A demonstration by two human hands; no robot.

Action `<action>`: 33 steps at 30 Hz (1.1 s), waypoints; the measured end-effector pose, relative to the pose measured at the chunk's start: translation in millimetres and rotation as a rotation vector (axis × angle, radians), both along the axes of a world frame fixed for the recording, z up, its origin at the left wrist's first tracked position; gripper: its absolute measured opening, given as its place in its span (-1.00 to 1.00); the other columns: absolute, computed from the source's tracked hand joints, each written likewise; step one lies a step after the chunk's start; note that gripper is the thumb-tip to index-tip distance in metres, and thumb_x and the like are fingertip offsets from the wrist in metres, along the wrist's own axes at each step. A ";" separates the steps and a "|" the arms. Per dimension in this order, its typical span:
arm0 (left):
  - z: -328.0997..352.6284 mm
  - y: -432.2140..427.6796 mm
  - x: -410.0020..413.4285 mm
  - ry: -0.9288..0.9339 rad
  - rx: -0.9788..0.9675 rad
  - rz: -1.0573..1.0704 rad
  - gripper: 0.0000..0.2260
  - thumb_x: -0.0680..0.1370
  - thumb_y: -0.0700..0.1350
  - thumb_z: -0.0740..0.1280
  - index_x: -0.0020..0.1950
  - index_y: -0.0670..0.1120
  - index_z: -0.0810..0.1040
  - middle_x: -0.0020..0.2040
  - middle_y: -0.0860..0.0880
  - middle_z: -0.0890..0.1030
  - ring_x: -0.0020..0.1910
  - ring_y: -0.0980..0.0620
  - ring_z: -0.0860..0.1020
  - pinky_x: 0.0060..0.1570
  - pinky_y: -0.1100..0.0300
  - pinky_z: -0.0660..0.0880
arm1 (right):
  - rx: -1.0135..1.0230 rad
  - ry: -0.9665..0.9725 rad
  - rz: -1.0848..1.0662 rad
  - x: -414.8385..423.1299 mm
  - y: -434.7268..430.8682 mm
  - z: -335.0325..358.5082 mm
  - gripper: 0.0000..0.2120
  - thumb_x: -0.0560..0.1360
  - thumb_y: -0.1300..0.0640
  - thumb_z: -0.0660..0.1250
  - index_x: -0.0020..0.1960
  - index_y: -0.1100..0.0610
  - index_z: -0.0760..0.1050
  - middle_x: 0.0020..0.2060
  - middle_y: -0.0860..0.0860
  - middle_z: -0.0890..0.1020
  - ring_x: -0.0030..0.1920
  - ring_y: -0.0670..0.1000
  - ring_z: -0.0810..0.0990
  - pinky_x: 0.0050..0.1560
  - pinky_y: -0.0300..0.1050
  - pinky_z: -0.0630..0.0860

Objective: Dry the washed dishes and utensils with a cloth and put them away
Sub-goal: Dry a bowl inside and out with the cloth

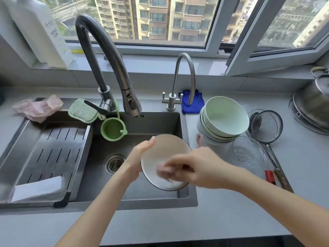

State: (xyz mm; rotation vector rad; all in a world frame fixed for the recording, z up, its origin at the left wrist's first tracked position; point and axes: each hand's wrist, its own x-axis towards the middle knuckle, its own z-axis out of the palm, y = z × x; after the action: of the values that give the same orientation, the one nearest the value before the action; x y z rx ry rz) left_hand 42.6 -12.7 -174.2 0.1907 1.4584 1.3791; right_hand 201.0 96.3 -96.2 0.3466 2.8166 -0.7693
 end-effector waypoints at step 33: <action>27.4 48.3 -5.3 -0.064 0.013 -0.388 -0.67 0.40 0.13 0.31 -0.13 -0.08 0.72 -0.14 -0.12 0.69 -0.19 -0.06 0.66 -0.11 0.07 0.52 | 0.394 0.279 0.252 37.1 -4.7 -45.6 -0.49 0.45 0.35 0.18 0.34 0.05 0.49 0.11 -0.02 0.65 0.04 0.10 0.64 -0.26 -0.08 0.55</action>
State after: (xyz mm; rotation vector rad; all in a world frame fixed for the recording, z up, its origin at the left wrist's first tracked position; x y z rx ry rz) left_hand 37.3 35.5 -146.8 0.4113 1.2790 1.0688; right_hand 238.1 91.5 -141.8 -0.0702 3.1836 -0.2198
